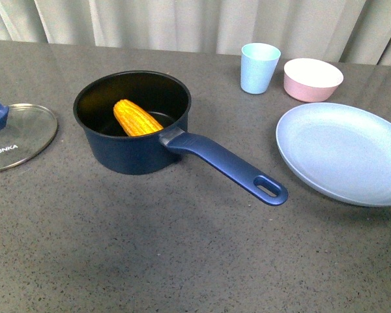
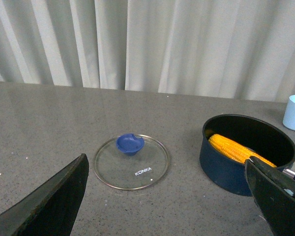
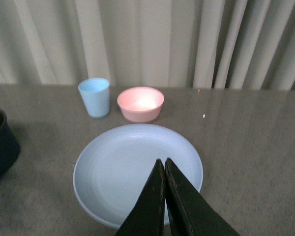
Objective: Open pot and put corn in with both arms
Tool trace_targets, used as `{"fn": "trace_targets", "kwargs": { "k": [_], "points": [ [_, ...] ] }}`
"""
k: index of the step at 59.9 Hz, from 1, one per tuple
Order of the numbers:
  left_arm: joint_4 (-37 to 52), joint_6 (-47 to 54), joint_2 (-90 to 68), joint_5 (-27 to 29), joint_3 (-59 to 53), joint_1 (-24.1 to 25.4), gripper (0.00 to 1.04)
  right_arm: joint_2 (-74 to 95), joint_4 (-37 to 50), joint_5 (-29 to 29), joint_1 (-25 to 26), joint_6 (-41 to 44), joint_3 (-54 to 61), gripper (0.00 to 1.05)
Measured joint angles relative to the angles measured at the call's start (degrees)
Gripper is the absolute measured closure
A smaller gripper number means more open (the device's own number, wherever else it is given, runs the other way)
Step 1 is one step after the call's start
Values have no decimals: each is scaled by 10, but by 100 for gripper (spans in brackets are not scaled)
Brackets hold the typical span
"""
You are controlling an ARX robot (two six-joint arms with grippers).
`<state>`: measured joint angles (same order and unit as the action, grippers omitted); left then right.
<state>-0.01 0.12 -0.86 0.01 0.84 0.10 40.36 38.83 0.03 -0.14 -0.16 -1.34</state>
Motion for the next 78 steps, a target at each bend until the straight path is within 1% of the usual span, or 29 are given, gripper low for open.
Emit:
{"fn": "trace_targets", "kwargs": {
  "k": [18, 34, 56, 68, 70, 72, 74, 78],
  "points": [
    [0, 0, 0, 0, 0, 0, 9, -115, -104, 0, 0, 0, 0, 103],
    [0, 0, 0, 0, 0, 0, 9, -190, -175, 0, 0, 0, 0, 103],
    [0, 0, 0, 0, 0, 0, 9, -273, -257, 0, 0, 0, 0, 103],
    [0, 0, 0, 0, 0, 0, 9, -301, -286, 0, 0, 0, 0, 103],
    [0, 0, 0, 0, 0, 0, 9, -316, -302, 0, 0, 0, 0, 103],
    [0, 0, 0, 0, 0, 0, 9, -346, -347, 2, 0, 0, 0, 103],
    [0, 0, 0, 0, 0, 0, 9, -370, -373, -1, 0, 0, 0, 103],
    [0, 0, 0, 0, 0, 0, 9, -396, -384, 0, 0, 0, 0, 103]
  ]
}}
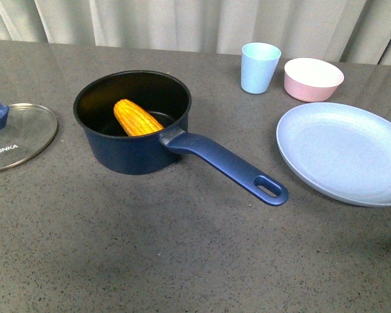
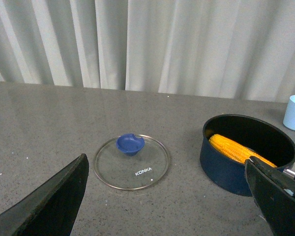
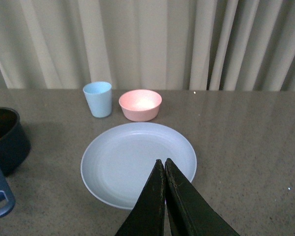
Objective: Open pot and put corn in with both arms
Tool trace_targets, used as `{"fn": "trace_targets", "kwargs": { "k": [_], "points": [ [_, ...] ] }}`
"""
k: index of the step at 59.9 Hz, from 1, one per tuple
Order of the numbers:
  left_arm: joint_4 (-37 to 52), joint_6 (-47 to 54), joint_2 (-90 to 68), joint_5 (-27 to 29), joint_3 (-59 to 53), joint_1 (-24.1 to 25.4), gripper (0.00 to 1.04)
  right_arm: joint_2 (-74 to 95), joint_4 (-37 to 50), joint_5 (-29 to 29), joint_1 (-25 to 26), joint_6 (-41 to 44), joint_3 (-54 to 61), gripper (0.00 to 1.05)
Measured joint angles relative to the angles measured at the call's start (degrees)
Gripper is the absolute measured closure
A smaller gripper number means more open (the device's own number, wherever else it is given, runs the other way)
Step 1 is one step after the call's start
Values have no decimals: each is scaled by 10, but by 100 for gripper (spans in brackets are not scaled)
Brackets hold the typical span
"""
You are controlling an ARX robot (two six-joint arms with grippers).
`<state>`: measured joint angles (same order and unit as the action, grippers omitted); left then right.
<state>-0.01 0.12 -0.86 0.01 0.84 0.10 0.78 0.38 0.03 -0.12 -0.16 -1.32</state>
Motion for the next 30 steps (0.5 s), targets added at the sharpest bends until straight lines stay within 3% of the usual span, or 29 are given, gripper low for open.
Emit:
{"fn": "trace_targets", "kwargs": {
  "k": [13, 30],
  "points": [
    [0, 0, 0, 0, 0, 0, 9, -4, -2, 0, 0, 0, 0, 101],
    [0, 0, 0, 0, 0, 0, 9, -4, -3, 0, 0, 0, 0, 50]
  ]
}}
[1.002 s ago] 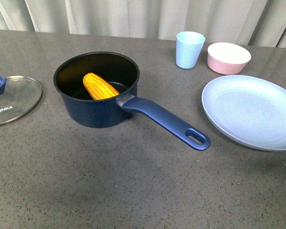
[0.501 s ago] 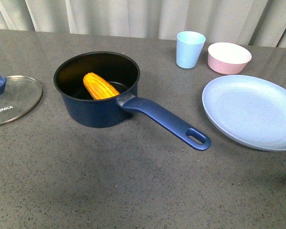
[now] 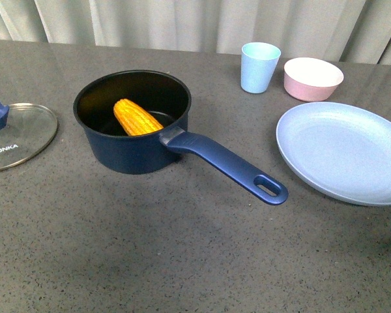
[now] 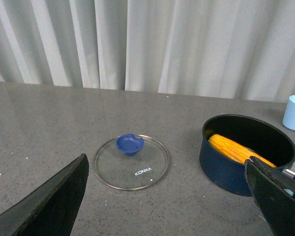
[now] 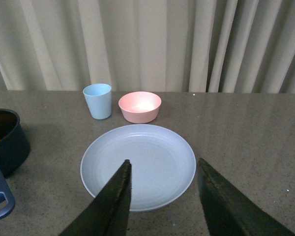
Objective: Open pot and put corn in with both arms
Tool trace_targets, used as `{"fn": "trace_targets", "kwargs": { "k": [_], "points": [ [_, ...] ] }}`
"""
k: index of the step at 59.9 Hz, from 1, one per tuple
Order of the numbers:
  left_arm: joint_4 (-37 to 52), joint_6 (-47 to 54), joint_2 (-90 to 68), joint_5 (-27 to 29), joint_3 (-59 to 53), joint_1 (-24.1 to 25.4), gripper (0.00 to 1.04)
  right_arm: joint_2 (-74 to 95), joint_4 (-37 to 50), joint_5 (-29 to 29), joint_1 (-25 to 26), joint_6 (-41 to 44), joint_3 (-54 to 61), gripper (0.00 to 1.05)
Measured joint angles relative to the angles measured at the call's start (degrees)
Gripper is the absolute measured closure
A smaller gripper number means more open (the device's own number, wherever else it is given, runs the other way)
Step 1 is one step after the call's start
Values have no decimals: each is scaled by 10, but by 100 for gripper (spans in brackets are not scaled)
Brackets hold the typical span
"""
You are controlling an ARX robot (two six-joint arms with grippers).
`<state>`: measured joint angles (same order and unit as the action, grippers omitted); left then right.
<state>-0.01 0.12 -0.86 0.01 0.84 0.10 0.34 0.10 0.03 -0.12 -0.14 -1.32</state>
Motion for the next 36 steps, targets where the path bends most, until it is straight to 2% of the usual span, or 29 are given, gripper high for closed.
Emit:
{"fn": "trace_targets", "kwargs": {
  "k": [14, 36],
  "points": [
    [0, 0, 0, 0, 0, 0, 9, 0, 0, 0, 0, 0, 0, 9],
    [0, 0, 0, 0, 0, 0, 9, 0, 0, 0, 0, 0, 0, 9]
  ]
}}
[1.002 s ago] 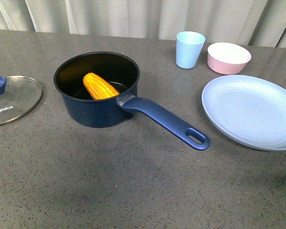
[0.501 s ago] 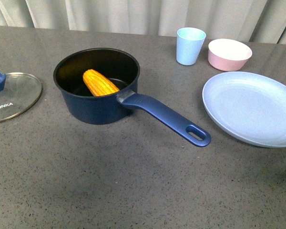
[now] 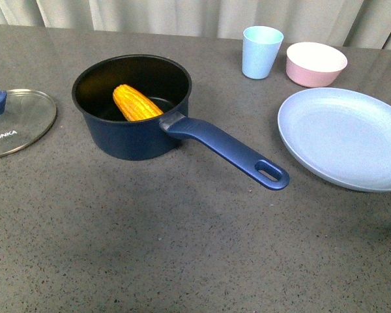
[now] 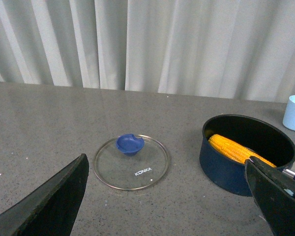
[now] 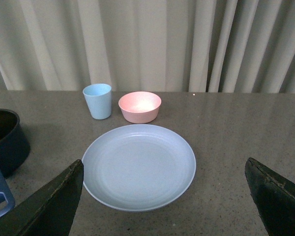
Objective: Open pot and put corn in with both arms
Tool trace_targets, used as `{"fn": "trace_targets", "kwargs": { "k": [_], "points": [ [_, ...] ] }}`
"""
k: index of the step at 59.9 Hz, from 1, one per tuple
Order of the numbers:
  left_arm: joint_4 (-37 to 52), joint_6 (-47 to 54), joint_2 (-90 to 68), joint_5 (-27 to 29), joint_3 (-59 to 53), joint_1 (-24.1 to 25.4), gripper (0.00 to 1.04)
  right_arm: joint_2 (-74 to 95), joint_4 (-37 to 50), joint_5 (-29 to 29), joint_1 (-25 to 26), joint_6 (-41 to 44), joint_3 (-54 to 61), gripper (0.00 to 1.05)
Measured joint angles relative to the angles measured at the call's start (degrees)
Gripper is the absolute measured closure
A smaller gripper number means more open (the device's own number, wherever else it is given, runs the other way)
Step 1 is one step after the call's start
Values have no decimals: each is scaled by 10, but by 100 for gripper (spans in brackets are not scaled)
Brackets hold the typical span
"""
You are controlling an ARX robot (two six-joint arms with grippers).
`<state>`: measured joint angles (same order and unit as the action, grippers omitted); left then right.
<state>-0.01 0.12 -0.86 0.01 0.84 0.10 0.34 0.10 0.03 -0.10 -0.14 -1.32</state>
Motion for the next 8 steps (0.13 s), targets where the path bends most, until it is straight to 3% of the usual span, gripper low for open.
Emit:
{"fn": "trace_targets", "kwargs": {
  "k": [8],
  "points": [
    [0, 0, 0, 0, 0, 0, 9, 0, 0, 0, 0, 0, 0, 9]
  ]
}}
